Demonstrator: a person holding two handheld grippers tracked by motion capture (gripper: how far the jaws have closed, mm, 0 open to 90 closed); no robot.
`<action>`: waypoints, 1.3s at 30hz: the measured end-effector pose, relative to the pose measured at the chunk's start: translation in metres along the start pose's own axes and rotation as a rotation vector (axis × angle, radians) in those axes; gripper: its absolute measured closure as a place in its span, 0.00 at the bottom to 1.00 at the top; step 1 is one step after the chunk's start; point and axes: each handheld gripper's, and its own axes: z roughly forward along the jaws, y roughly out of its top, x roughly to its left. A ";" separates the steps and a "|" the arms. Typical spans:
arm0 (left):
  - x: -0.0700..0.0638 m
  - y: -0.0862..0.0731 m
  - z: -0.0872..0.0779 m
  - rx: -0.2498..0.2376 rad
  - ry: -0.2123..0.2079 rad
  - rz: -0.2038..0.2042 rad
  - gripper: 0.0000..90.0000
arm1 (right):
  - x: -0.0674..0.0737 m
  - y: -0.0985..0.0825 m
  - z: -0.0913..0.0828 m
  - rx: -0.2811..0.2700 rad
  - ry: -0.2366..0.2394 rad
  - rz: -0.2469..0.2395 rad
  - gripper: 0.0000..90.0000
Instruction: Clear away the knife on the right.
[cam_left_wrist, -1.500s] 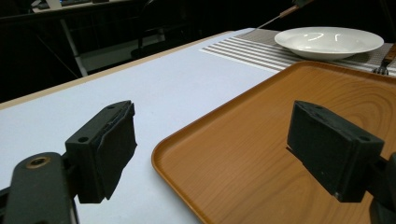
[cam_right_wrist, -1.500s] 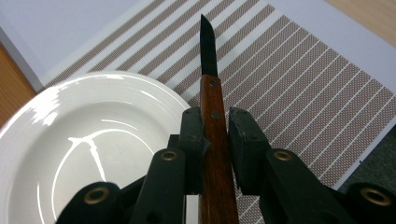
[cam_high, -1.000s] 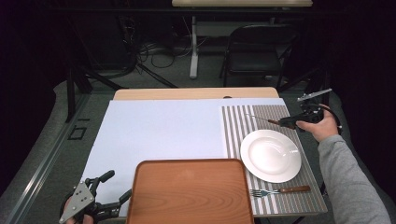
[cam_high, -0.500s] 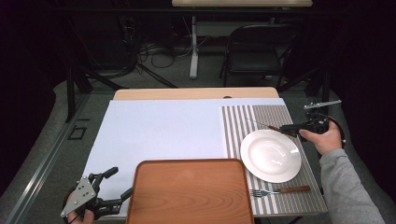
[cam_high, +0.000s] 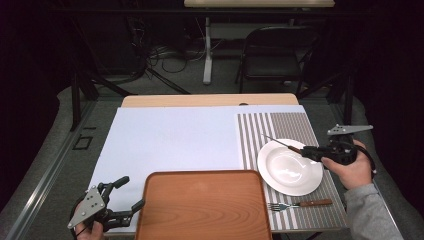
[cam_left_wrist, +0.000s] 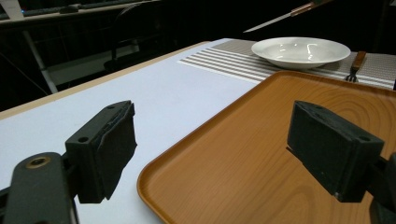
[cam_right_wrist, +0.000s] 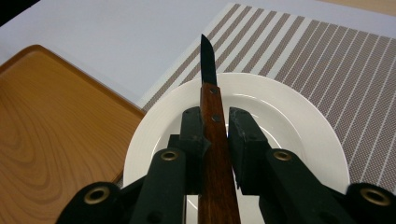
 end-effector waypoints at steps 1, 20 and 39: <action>0.000 0.000 0.000 -0.001 0.000 0.001 0.17 | 0.005 -0.002 -0.003 -0.010 0.005 -0.006 0.85; 0.000 0.001 0.001 0.000 0.004 0.004 0.17 | 0.069 -0.063 -0.041 -0.092 -0.025 -0.047 0.85; -0.002 0.001 0.000 -0.005 0.010 0.006 0.17 | 0.119 -0.066 -0.006 -0.078 0.049 -0.105 0.85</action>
